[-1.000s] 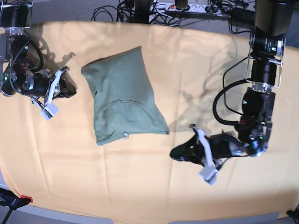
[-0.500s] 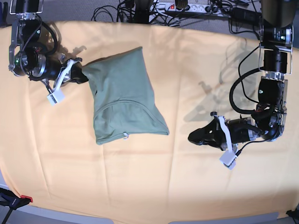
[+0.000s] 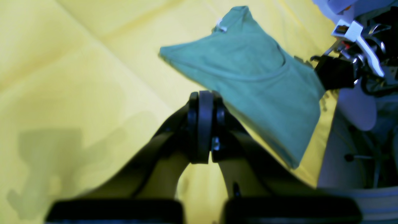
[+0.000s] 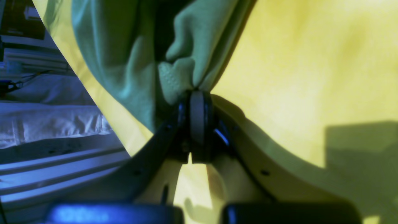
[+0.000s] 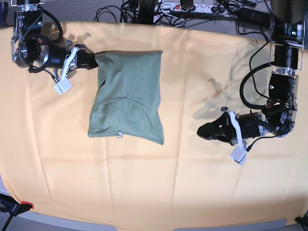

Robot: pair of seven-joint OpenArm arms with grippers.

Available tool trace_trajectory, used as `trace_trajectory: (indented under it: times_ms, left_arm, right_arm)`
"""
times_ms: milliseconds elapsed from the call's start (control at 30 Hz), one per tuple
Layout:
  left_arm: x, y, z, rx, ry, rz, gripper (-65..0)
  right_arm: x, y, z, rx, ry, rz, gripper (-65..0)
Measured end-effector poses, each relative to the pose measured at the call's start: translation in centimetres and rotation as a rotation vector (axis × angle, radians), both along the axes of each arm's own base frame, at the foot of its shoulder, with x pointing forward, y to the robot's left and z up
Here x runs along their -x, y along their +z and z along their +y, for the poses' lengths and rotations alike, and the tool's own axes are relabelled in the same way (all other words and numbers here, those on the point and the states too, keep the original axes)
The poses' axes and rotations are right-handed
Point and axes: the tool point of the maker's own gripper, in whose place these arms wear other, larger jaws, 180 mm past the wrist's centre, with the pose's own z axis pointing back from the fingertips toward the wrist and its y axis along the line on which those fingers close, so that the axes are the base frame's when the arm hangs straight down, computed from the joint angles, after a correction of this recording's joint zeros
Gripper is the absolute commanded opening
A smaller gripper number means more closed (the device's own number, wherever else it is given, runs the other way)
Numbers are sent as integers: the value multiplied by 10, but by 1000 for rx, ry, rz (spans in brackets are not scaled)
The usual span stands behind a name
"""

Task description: Fold the T-shirt properly

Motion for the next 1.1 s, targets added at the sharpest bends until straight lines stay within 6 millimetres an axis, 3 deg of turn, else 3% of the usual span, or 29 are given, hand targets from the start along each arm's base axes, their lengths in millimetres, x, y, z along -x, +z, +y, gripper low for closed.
trace_trajectory:
  times_ms: [100,233,333,433,567,733,867,1000,1100]
  left_arm:
    - [3,8,-1,49,-12,11,-650]
    - [12,16,-6,99,-54,45,-650]
    - [24,4,-3,41,-102,98,-650]
    - [26,2,2,25,-99,104,-650]
    - [29,6,7,-12,-111,86,-650]
    - [65,7,-2,-60,-195,55,-650]
    - [97,20,-10,-93,-253,-16,-650]
    - [117,37,4,-143,-229,-81,-650]
    - [137,29,22,-205,-181,-20,-650]
  right_arm:
    - [-18,10,-13,7,-48,-51,-650]
    - [-55,54,-36,-78,-156,-181,-650]
    - [-54,70,-55,-110,-197,-197,-650]
    - [-43,60,-85,-12,-238,-154,-650]
    - [-47,82,-109,10,-313,-239,-650]
    - [-14,86,-106,98,-279,-233,-650]
    - [2,104,-103,164,-248,-286,-650]
    - [30,107,-103,234,-229,-261,-650]
    - [53,102,-107,275,-223,-206,-650]
